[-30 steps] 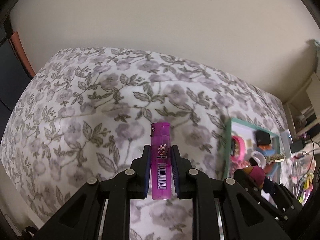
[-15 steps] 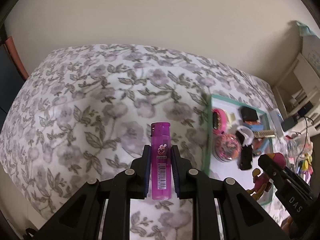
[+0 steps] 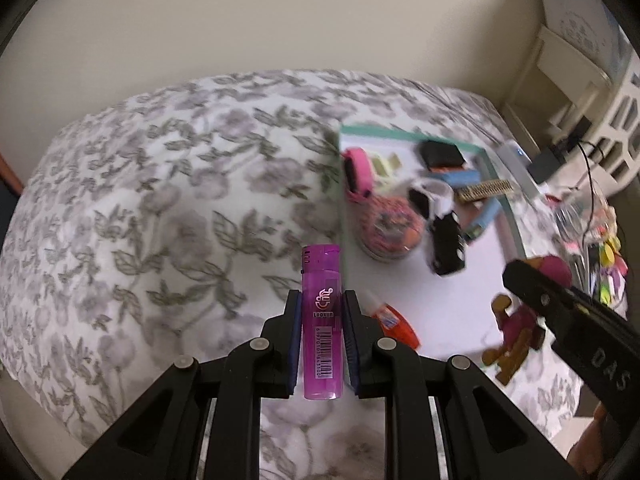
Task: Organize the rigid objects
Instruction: 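Lift the purple lighter and dog figure and carry them over the tray, then lower the lighter into the tray and open the left gripper while the right releases the figure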
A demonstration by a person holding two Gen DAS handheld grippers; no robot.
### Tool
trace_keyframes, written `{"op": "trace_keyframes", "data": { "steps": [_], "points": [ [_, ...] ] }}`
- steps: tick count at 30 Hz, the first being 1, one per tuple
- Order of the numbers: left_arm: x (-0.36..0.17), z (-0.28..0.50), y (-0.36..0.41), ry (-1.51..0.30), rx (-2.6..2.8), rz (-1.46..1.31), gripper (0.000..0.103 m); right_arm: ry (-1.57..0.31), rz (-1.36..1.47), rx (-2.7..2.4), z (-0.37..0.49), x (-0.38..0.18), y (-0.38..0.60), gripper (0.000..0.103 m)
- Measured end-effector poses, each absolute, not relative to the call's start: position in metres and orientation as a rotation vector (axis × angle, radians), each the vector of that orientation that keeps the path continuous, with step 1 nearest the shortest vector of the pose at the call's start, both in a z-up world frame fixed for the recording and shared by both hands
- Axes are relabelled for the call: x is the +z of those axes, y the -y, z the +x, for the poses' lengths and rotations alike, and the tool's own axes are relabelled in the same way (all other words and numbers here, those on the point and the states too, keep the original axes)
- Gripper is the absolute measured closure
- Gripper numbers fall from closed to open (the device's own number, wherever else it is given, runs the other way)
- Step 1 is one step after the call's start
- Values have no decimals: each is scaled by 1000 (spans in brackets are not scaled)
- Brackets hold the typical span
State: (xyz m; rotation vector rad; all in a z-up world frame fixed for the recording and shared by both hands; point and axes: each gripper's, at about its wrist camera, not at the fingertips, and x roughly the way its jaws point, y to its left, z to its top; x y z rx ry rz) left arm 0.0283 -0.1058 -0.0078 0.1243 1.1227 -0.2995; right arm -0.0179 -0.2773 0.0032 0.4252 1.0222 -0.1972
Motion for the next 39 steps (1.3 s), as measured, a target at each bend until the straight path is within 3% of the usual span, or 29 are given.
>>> {"op": "trace_keyframes", "data": {
  "steps": [26,39],
  "points": [
    [-56,10,182,-1200,-432,325,83,-1254,438,-338,-7,-67,324,59],
    [-73,16,183,-1240,-432,307,82,-1308,427,-344,-5,-86,326,59]
  ]
}}
